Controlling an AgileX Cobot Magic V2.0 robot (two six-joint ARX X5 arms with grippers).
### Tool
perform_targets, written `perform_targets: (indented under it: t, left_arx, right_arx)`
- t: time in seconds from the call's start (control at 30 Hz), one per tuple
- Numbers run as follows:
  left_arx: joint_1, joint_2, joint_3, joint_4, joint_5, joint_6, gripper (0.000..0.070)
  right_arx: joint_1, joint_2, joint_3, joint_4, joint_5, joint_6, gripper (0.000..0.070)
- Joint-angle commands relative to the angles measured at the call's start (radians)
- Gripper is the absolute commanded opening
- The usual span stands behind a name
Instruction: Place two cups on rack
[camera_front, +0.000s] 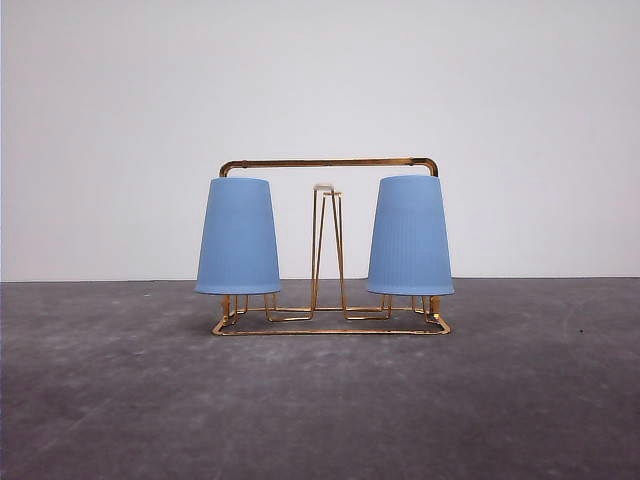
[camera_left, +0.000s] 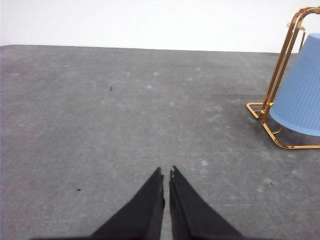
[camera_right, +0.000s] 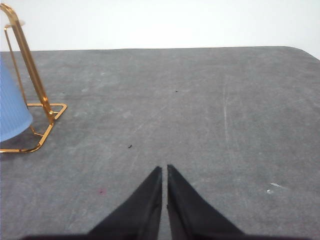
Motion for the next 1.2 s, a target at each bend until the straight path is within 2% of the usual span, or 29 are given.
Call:
perform_targets:
  t: [0.0, 1.17]
  left_arx:
    - [0.0, -0.001, -0.014, 0.015, 0.002, -0.003, 0.0]
    - [0.0, -0.001, -0.014, 0.015, 0.002, -0.003, 0.0]
  right_arx:
    - [0.0, -0.001, -0.003, 0.011, 0.002, -0.004, 0.0014]
    - [0.0, -0.001, -0.003, 0.011, 0.002, -0.004, 0.0014]
